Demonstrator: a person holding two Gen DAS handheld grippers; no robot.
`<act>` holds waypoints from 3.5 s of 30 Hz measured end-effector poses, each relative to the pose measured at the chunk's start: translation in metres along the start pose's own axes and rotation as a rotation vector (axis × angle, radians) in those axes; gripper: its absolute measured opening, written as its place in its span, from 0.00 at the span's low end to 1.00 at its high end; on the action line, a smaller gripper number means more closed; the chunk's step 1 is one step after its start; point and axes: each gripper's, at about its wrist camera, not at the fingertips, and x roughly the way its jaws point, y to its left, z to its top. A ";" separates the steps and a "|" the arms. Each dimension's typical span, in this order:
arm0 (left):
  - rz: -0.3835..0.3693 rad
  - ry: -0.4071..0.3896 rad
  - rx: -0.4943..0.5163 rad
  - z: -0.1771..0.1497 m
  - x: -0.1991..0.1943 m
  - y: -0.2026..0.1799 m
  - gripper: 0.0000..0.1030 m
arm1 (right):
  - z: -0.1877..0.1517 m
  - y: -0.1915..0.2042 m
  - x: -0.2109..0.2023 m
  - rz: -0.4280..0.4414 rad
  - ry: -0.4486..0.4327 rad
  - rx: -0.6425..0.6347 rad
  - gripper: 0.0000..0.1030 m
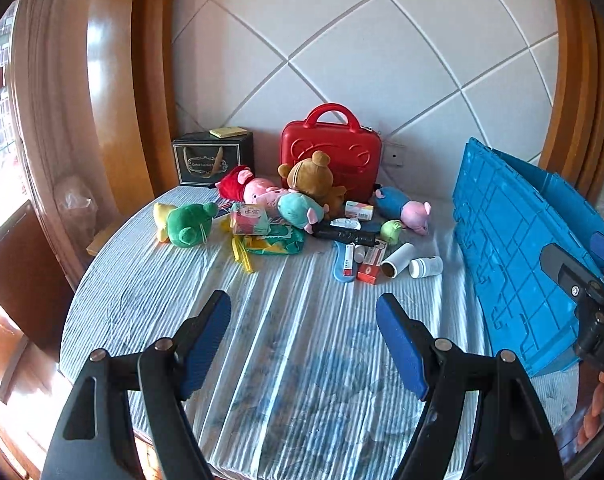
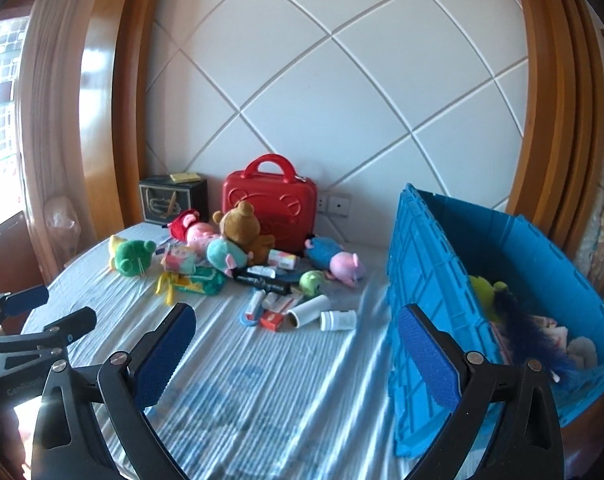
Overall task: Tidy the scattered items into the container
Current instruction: 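Move both tools back toward the remaining bottles and boxes on the table, then grasp the white ointment box with the left tool while the right tool grasps the pill bottle, then carry the ointment box with the left tool while the right tool carries the pill bottle to the crate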
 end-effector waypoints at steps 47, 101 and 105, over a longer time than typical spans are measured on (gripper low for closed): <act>-0.109 0.517 0.217 0.021 0.420 -0.096 0.72 | -0.079 -0.099 0.398 -0.120 0.590 0.309 0.98; -0.205 0.490 0.106 -0.014 0.331 -0.044 0.17 | -0.117 -0.038 0.324 0.028 0.633 0.179 0.42; -0.190 0.496 0.108 -0.019 0.328 -0.041 0.17 | -0.125 -0.034 0.321 0.045 0.651 0.179 0.42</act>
